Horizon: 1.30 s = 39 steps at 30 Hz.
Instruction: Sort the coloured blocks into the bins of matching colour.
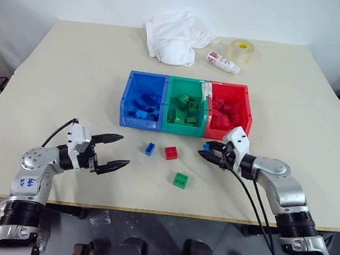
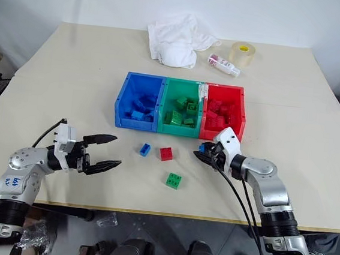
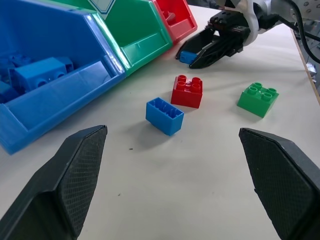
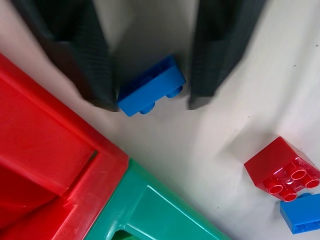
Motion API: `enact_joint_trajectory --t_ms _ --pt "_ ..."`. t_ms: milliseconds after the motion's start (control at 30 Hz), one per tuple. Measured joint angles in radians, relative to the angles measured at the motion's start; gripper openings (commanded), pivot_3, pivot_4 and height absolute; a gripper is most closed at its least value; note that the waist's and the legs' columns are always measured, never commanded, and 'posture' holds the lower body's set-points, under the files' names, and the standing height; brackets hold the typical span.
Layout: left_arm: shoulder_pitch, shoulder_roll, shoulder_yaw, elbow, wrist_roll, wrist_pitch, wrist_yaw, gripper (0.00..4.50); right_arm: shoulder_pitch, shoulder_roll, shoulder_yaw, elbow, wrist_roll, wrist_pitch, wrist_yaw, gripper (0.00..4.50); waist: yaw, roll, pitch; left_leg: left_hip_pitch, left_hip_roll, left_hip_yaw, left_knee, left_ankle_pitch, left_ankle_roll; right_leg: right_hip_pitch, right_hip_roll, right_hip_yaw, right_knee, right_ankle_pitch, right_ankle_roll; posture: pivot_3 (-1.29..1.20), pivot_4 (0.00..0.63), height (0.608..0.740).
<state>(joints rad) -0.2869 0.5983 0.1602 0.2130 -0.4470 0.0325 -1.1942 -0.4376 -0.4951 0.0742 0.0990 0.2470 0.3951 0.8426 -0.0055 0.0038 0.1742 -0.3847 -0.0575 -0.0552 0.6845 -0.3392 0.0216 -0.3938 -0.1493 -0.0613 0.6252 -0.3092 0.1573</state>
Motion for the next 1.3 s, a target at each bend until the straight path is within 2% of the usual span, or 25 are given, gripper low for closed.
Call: enact_joint_trajectory --t_ms 267,467,633,867,900,1000,1133,1167,1300 --pt "0.002 0.000 0.002 -0.001 -0.001 0.000 0.001 4.50 0.021 -0.047 -0.006 -0.188 0.054 0.083 0.037 1.27 0.001 0.000 0.000 0.000 0.000 0.000 0.000 0.000 0.000 0.000 0.000 0.000 0.000 0.000 0.000 0.00 0.150 0.740" --pt "0.001 -0.002 0.005 -0.001 -0.002 0.000 0.003 4.50 -0.218 -0.008 0.018 -0.201 0.085 0.105 0.057 1.27 -0.012 0.000 0.000 0.000 0.001 0.000 -0.001 0.000 0.000 -0.001 0.000 0.000 0.000 0.000 0.000 0.00 0.150 0.740" --pt "-0.003 -0.004 0.018 0.003 -0.006 -0.001 0.004 4.50 -0.447 0.146 0.150 0.098 -0.014 -0.013 0.073 1.27 -0.030 0.000 0.000 0.000 0.000 0.000 -0.002 0.000 0.000 -0.002 0.000 -0.001 0.002 0.000 0.000 0.00 0.150 0.740" --pt "0.004 -0.009 0.024 -0.005 -0.008 -0.002 0.022 4.50 -0.729 0.369 0.184 0.587 -0.125 -0.264 0.016 1.27 -0.055 0.000 0.000 0.000 0.000 -0.004 -0.003 0.000 0.000 -0.003 0.000 -0.003 0.004 0.000 0.000 0.00 0.150 0.740" --pt "0.008 -0.009 0.025 -0.006 -0.008 -0.003 0.024 4.50 -0.762 0.394 0.181 0.674 -0.146 -0.311 -0.006 2.00 -0.057 0.000 0.000 0.000 -0.001 -0.005 -0.003 0.000 -0.001 -0.003 0.000 -0.003 0.004 0.000 0.000 0.00 0.150 0.740" --pt "0.016 -0.010 0.026 -0.008 -0.008 -0.003 0.029 4.50 -0.799 0.418 0.168 0.797 -0.172 -0.374 -0.032 2.93 -0.058 0.000 0.000 -0.001 -0.001 -0.007 -0.003 0.000 -0.001 -0.003 0.000 -0.003 0.005 0.000 0.000 0.00 0.150 0.740" --pt "0.017 -0.010 0.026 -0.008 -0.008 -0.004 0.030 4.50 -0.800 0.422 0.146 0.829 -0.177 -0.419 -0.013 4.30 -0.062 0.000 0.000 -0.001 -0.001 -0.008 -0.003 0.000 -0.001 -0.003 0.000 -0.003 0.004 0.000 0.000 0.00 0.150 0.740" --pt "0.017 -0.010 0.026 -0.008 -0.008 -0.005 0.030 4.50 -0.800 0.421 0.140 0.829 -0.177 -0.422 -0.005 4.46 -0.065 0.000 0.000 -0.001 -0.001 -0.008 -0.003 0.000 -0.001 -0.003 0.000 -0.003 0.005 0.000 0.000 0.00 0.150 0.740" --pt "0.013 -0.011 0.025 -0.005 -0.008 -0.011 0.027 4.50 -0.789 0.399 0.124 0.795 -0.177 -0.422 0.031 4.46 -0.074 0.000 0.000 -0.001 -0.001 -0.008 -0.003 0.000 -0.001 -0.003 0.000 -0.003 0.005 0.000 0.000 0.00 0.150 0.740"
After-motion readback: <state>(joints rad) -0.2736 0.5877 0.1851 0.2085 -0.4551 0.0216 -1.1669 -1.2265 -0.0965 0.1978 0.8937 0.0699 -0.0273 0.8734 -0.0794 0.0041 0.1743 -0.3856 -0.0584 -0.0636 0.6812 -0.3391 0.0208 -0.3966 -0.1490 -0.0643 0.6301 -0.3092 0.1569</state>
